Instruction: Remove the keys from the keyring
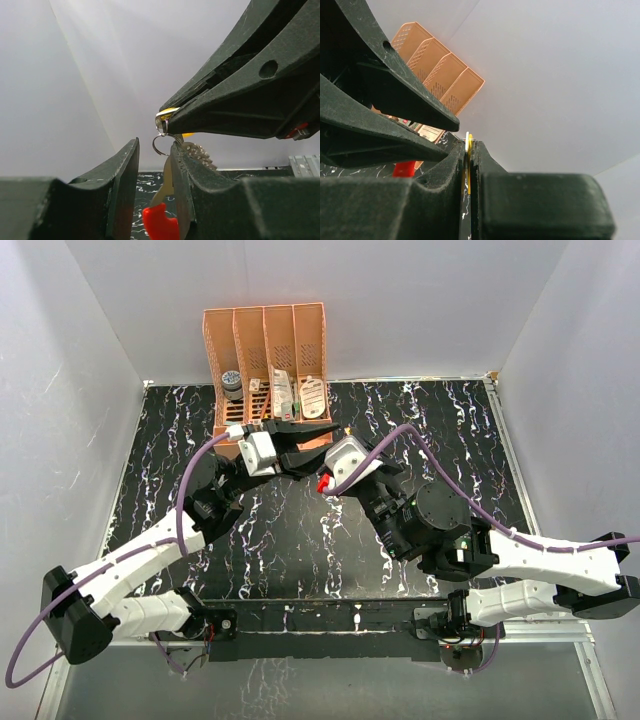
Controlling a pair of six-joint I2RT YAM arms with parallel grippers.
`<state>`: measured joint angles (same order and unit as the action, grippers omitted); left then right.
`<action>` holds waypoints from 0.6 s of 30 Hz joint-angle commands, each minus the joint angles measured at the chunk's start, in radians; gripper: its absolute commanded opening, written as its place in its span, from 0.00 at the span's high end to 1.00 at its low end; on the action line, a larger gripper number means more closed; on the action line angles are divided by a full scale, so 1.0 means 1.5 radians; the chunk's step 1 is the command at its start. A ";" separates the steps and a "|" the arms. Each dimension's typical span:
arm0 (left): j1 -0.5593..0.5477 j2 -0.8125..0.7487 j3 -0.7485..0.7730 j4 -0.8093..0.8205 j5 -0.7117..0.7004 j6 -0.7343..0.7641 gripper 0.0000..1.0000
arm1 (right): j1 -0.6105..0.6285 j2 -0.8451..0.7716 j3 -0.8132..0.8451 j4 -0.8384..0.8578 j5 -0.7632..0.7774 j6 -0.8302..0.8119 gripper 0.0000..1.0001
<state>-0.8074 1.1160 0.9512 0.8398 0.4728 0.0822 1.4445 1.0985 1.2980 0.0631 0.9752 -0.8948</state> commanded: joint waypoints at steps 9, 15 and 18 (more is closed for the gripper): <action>0.001 0.018 0.026 0.068 0.023 -0.021 0.71 | 0.000 -0.022 0.007 0.022 -0.021 0.015 1.00; 0.001 0.025 0.031 0.075 0.018 -0.021 0.71 | 0.000 -0.028 0.001 0.020 -0.024 0.019 1.00; 0.002 0.033 0.037 0.081 0.028 -0.027 0.71 | 0.000 -0.029 0.000 0.020 -0.026 0.019 1.00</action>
<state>-0.8070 1.1584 0.9558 0.9028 0.4839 0.0513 1.4445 1.0855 1.2938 0.0525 0.9623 -0.8803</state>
